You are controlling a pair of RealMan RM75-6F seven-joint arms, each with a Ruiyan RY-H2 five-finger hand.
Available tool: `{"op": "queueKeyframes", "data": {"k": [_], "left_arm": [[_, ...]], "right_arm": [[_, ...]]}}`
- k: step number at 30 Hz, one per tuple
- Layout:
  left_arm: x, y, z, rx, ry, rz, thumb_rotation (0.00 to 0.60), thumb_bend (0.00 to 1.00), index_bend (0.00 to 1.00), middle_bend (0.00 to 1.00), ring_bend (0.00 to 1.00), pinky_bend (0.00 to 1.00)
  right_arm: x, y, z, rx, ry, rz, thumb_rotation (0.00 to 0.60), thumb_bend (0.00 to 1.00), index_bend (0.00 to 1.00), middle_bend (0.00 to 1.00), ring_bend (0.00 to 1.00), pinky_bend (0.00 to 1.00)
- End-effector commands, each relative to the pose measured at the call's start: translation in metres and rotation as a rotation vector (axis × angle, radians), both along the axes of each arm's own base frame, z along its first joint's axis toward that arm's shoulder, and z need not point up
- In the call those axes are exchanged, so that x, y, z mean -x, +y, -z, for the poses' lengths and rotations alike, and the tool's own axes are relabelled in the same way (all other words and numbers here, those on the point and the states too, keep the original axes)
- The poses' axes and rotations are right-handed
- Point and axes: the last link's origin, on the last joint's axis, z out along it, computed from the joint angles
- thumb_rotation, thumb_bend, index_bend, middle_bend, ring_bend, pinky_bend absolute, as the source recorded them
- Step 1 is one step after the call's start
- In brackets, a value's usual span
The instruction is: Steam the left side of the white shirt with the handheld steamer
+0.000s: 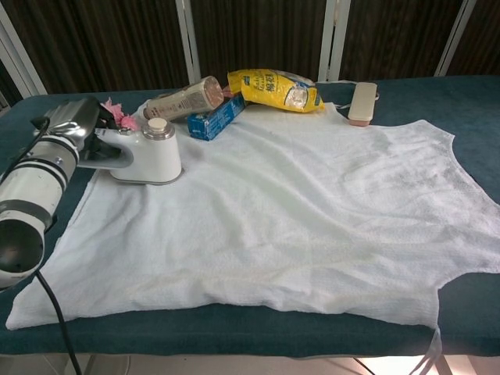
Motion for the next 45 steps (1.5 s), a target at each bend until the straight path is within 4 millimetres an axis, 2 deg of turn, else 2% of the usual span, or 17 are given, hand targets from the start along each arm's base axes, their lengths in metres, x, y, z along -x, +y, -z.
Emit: {"op": "queueKeyframes", "data": {"k": [1,6,14,21,27,29,33,37,41,45], "left_arm": [[0.004,0.013,-0.004,-0.045,-0.042,-0.054,0.6,0.53,0.73,0.74,0.69,0.56],[0.004,0.007,0.002,-0.025,-0.065,-0.032,0.6,0.53,0.73,0.74,0.69,0.56],[-0.006,-0.03,0.014,0.085,-0.098,0.051,0.6,0.53,0.73,0.74,0.69,0.56],[-0.004,-0.076,0.006,0.174,-0.093,0.124,0.6,0.53,0.73,0.74,0.69,0.56],[0.011,-0.115,-0.012,0.248,-0.064,0.139,0.6,0.53,0.73,0.74,0.69,0.56],[0.013,-0.12,-0.017,0.25,-0.058,0.145,0.6,0.53,0.73,0.74,0.69,0.56],[0.01,-0.115,-0.029,0.194,-0.069,0.165,0.6,0.53,0.73,0.74,0.69,0.56],[0.01,-0.09,-0.051,0.091,-0.11,0.164,0.6,0.53,0.73,0.74,0.69,0.56],[0.033,-0.066,-0.075,0.027,-0.101,0.087,0.6,0.53,0.73,0.74,0.69,0.56],[0.064,-0.055,-0.083,0.005,-0.089,0.003,0.6,0.53,0.73,0.74,0.69,0.56]], "right_arm": [[0.0,0.0,0.0,0.001,0.0,-0.001,0.6,0.36,0.0,0.01,0.0,0.0],[0.0,0.0,0.001,0.0,0.002,-0.001,0.6,0.36,0.0,0.01,0.0,0.0],[-0.001,0.0,0.002,0.002,0.005,-0.003,0.6,0.36,0.0,0.01,0.0,0.0],[0.0,0.002,0.0,0.006,0.003,-0.004,0.6,0.36,0.0,0.01,0.0,0.0],[0.0,0.004,-0.007,0.036,-0.009,-0.005,0.6,0.36,0.0,0.01,0.0,0.0],[0.0,0.004,-0.007,0.041,-0.01,-0.004,0.6,0.36,0.0,0.01,0.0,0.0],[-0.002,0.004,-0.004,0.027,-0.009,-0.012,0.6,0.36,0.0,0.01,0.0,0.0],[-0.002,0.003,-0.003,0.019,-0.008,-0.014,0.6,0.36,0.0,0.01,0.0,0.0],[-0.002,0.004,-0.006,0.031,-0.013,-0.013,0.6,0.36,0.0,0.01,0.0,0.0],[0.0,0.003,-0.006,0.031,-0.012,-0.007,0.6,0.36,0.0,0.01,0.0,0.0]]}}
